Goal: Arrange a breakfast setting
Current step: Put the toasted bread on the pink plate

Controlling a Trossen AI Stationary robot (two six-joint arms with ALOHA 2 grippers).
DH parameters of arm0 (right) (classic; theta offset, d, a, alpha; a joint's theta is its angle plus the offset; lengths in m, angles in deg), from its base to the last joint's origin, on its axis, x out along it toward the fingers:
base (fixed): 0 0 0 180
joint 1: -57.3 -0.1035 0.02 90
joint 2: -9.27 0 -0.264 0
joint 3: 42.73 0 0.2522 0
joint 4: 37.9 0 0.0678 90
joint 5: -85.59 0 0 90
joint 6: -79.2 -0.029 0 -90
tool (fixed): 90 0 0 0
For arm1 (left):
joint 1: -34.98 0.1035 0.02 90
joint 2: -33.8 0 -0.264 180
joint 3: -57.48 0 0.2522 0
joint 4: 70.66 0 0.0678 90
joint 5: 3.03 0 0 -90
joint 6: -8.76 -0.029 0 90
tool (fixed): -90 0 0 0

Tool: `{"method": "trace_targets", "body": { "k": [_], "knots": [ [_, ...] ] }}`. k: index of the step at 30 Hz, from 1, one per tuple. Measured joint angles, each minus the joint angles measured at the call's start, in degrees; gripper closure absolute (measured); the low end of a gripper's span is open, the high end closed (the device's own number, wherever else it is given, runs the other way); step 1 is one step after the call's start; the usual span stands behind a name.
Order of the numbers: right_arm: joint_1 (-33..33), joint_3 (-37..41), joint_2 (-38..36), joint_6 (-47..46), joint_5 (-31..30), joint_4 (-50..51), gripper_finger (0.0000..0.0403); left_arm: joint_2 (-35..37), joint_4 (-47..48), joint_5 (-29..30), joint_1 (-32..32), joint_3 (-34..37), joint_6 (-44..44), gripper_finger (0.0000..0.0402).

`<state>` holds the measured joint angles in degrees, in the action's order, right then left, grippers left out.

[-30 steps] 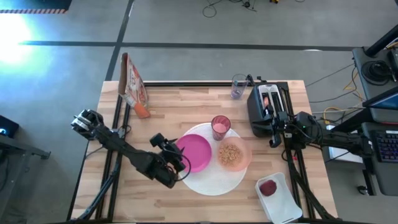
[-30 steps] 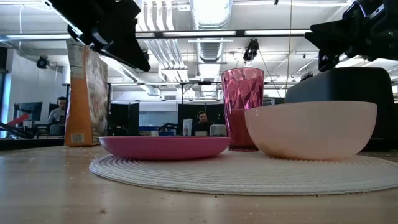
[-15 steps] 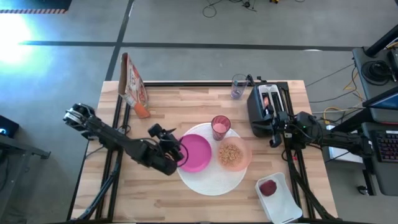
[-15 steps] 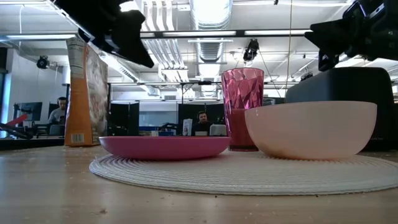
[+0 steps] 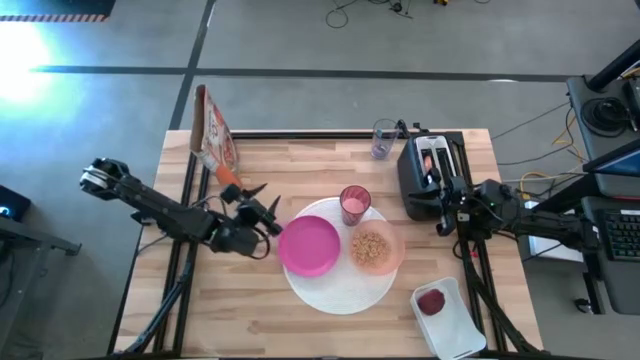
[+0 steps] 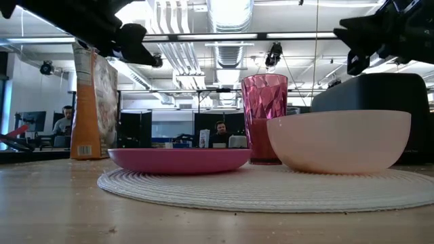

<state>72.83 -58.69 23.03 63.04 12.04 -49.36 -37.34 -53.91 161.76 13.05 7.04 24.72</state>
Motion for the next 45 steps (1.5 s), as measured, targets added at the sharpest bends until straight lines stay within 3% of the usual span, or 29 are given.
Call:
{"method": "trace_targets", "body": {
  "k": [4,7,13,16,19,34,45],
  "knots": [
    [0.0,-0.3,-0.1,-5.7,-0.1,-3.0,0.0316,3.6,-2.1,-2.5,0.4,1.4,-0.3,0.0189],
    [0.0,-3.1,-0.1,-11.4,-5.9,0.8,0.0316,4.4,-2.1,-5.9,0.5,1.7,-1.6,0.0189],
    [0.0,-16.5,2.5,-12.2,-18.6,33.8,0.0316,2.8,-4.5,-12.5,0.4,2.0,-6.6,0.0189],
    [0.0,-23.9,5.4,-15.4,-30.3,50.2,0.0316,1.8,-5.0,-12.7,0.4,1.3,-8.2,0.0189],
    [0.0,-29.8,8.3,-17.6,-36.1,60.5,0.0316,1.7,-5.0,-12.0,0.5,1.0,-9.7,0.0189],
    [0.0,-40.7,24.9,-31.7,-37.5,73.7,0.0317,4.0,-2.1,-10.8,0.8,1.2,-13.7,0.0189],
    [0.0,-53.1,31.9,-29.2,-42.4,87.3,0.0344,6.3,1.6,-10.9,0.8,1.2,-13.4,0.0189]
  ]
}}
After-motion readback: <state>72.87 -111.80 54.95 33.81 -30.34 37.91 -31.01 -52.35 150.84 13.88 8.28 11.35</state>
